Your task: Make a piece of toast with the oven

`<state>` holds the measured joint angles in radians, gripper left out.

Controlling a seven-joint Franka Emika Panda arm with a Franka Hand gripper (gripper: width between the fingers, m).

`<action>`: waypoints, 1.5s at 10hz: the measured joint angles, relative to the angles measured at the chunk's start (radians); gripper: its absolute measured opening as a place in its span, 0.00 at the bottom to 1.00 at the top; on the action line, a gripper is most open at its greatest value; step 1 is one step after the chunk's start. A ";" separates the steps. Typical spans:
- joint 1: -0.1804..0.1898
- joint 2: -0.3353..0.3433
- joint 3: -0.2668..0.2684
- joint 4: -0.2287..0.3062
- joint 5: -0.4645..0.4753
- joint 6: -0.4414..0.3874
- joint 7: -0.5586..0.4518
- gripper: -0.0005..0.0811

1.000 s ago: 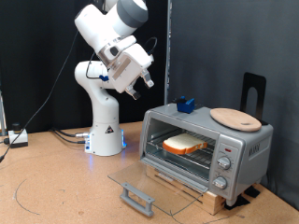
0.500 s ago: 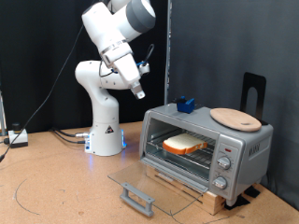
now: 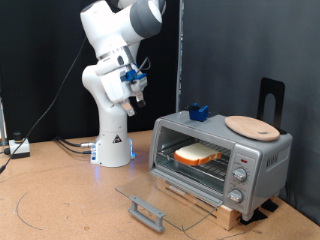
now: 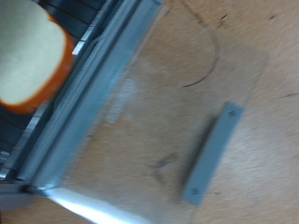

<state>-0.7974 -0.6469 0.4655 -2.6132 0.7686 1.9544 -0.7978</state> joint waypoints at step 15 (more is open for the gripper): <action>-0.244 0.525 -0.064 0.362 -0.258 -0.427 0.453 0.99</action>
<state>-1.0412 -0.1214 0.4012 -2.2510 0.5102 1.5274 -0.3443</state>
